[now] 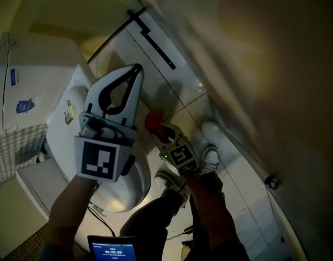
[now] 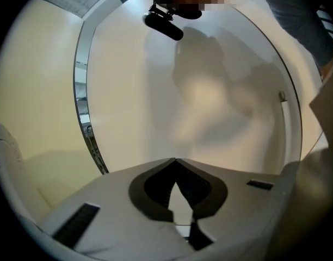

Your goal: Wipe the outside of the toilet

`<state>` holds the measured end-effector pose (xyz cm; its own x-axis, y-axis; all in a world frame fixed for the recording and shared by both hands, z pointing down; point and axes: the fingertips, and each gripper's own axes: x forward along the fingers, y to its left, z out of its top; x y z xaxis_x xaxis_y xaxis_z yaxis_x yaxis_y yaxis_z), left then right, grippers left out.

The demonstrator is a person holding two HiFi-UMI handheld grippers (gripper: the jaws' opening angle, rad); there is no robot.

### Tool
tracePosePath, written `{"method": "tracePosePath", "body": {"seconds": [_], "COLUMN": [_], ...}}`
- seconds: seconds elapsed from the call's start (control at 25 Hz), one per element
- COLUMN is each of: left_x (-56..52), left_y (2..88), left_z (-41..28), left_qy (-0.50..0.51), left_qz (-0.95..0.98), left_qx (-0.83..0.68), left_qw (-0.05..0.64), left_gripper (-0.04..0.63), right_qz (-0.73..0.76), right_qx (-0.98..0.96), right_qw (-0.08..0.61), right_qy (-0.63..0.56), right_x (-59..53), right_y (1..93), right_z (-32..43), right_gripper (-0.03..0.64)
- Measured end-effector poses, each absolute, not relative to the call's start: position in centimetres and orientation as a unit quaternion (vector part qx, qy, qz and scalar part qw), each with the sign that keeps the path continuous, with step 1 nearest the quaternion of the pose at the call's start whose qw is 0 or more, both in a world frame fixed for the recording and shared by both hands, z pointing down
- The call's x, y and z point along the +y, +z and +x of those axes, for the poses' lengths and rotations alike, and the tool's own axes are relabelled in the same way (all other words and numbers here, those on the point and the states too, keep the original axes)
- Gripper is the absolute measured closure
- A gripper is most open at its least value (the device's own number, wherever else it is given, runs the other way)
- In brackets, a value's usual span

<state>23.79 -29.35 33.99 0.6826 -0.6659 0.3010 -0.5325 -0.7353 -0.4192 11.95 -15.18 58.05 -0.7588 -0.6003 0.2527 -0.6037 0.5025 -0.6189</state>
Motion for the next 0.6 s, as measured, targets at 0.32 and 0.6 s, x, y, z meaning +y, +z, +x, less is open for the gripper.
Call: {"method": "tracePosePath", "body": {"seconds": [0.32, 0.6], "left_x": [-25.8, -18.0], "left_y": [28.8, 21.0], "left_z": [23.8, 22.8], "left_qy": [-0.205, -0.192], "left_qz": [-0.917, -0.936], "left_qx": [0.33, 0.285], "left_qw": [0.09, 0.08], "left_gripper": [0.58, 0.58], "right_qz": [0.45, 0.523], "right_qx": [-0.836, -0.818], "right_qw": [-0.074, -0.107], "right_qy": [0.304, 0.215], "right_x": [-17.6, -12.1], "right_y": [44.8, 29.3], "right_z": [18.1, 21.6], "right_gripper": [0.534, 0.533]}}
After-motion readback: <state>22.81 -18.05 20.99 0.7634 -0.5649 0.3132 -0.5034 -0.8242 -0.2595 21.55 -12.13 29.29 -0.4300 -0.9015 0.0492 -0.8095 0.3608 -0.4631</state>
